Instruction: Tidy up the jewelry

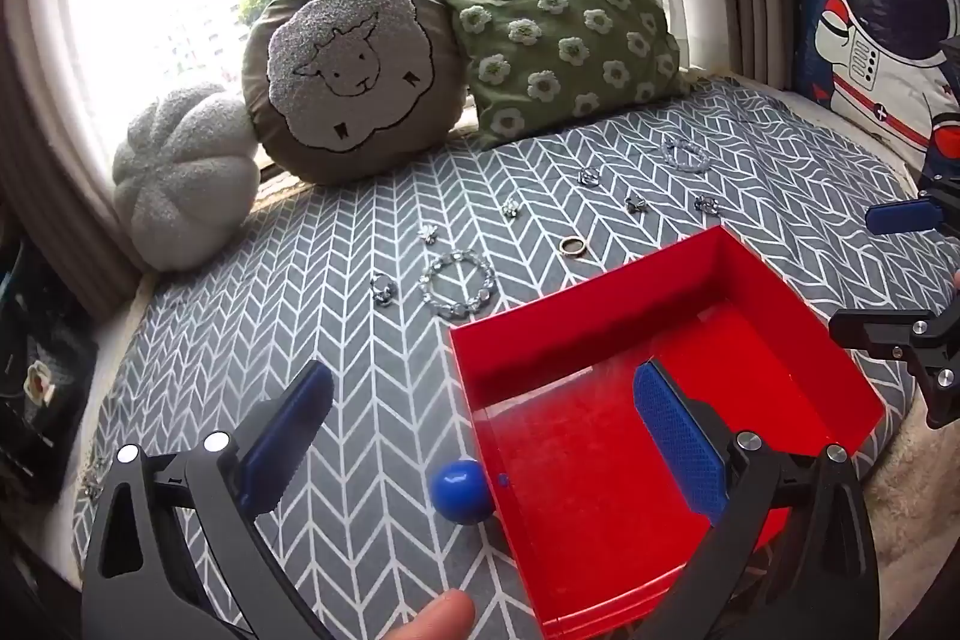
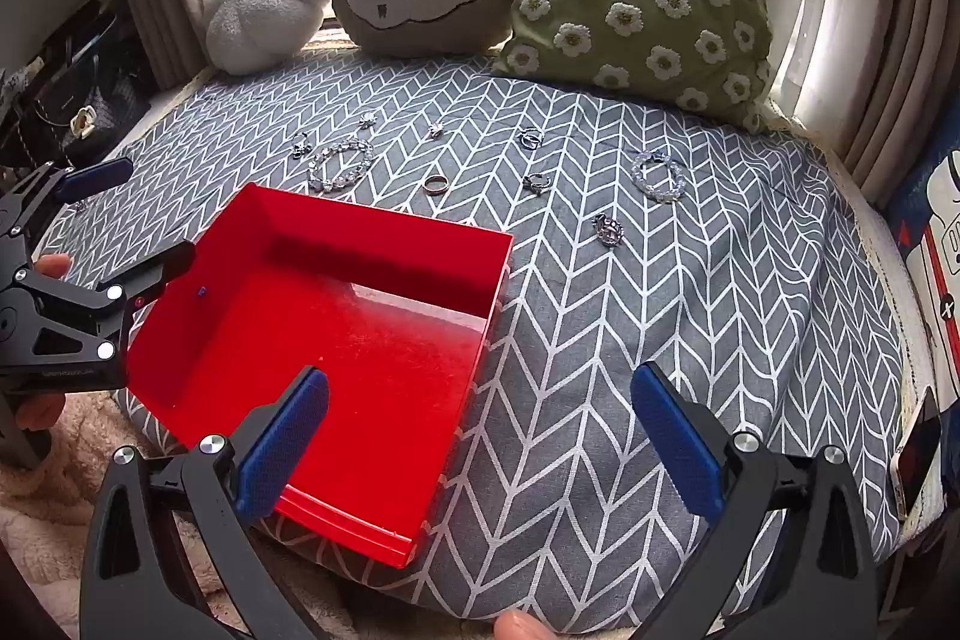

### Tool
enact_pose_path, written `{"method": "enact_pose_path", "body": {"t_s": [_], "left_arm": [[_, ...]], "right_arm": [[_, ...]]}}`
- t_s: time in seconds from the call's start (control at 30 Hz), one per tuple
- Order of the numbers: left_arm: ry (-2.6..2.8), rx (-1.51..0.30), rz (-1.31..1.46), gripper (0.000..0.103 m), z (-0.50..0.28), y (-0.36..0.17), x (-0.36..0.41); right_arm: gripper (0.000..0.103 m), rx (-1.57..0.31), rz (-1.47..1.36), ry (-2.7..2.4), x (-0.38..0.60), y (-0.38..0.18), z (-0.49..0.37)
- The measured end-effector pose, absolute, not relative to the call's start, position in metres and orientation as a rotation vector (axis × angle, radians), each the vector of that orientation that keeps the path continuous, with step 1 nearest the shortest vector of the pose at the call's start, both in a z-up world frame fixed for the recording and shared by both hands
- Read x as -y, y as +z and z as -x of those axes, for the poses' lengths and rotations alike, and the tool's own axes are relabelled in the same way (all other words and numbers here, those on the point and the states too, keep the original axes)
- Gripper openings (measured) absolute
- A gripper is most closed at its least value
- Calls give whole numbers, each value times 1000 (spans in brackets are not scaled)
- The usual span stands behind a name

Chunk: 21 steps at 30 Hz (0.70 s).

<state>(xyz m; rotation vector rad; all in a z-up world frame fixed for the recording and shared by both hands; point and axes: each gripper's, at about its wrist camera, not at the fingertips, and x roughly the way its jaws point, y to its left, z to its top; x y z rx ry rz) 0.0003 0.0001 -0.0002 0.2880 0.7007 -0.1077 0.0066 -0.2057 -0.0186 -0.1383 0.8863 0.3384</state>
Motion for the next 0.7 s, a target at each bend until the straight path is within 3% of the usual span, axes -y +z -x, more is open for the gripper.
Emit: {"method": "enact_pose_path", "body": {"t_s": [0.7], "left_arm": [[-112,-709,-280,96,1,-6,1]], "right_arm": [[98,-890,135,340,206,-19,-7]]}}
